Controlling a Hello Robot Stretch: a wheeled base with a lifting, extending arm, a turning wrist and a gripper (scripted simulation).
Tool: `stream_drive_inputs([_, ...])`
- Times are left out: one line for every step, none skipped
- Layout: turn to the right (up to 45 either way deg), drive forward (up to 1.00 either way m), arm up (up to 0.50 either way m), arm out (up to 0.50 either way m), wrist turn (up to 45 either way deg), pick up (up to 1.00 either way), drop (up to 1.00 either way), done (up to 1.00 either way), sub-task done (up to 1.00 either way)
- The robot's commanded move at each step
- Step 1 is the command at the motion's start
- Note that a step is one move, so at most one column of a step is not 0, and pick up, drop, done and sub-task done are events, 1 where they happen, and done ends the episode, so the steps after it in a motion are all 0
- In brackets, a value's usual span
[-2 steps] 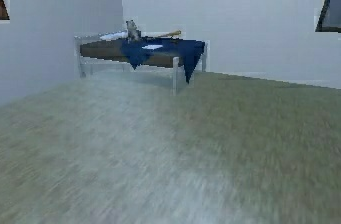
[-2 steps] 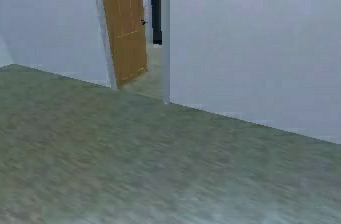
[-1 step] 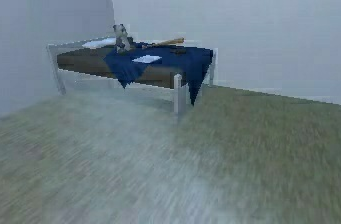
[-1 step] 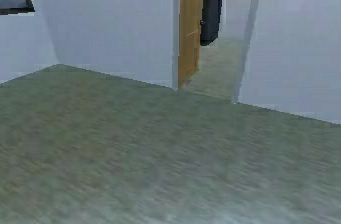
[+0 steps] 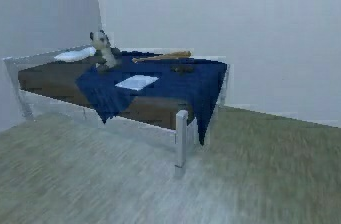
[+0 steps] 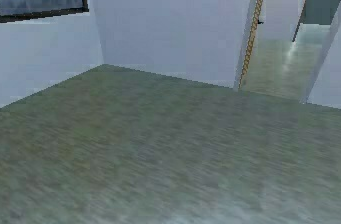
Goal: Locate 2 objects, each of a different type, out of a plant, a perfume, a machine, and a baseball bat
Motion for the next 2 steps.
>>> stream_drive_inputs([0.0, 0.75, 0.00, 0.00, 0.0, 0.00, 0.00, 0.00, 0.00])
stream_drive_inputs([-12.0, 0.00, 0.00, 0.00, 0.0, 0.00, 0.00, 0.00, 0.00])
